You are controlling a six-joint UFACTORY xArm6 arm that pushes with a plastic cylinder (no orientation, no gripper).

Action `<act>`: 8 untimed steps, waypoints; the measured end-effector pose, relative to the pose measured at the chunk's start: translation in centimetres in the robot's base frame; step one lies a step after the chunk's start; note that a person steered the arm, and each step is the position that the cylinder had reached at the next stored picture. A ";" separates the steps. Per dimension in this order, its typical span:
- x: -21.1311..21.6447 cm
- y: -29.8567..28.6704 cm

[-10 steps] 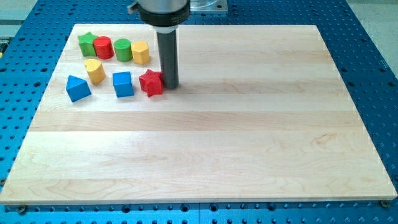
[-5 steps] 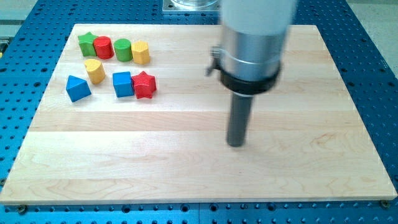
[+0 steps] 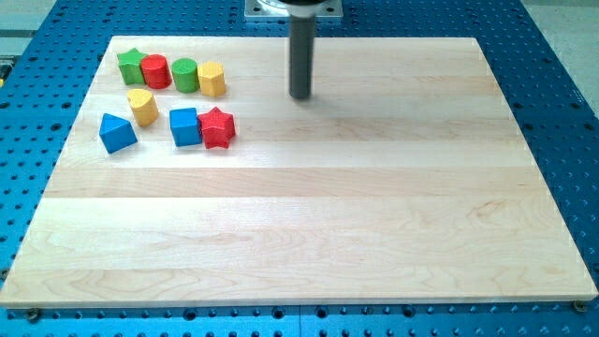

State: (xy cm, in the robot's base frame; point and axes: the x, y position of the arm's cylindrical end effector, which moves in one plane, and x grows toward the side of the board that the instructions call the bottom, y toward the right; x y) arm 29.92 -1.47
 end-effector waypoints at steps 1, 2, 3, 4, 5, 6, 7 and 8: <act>-0.2 -5.2; -0.2 -7.0; -0.2 -8.3; 1.0 -9.8; 2.9 -9.9; 2.2 -9.9; 1.7 -10.1; 1.4 -11.3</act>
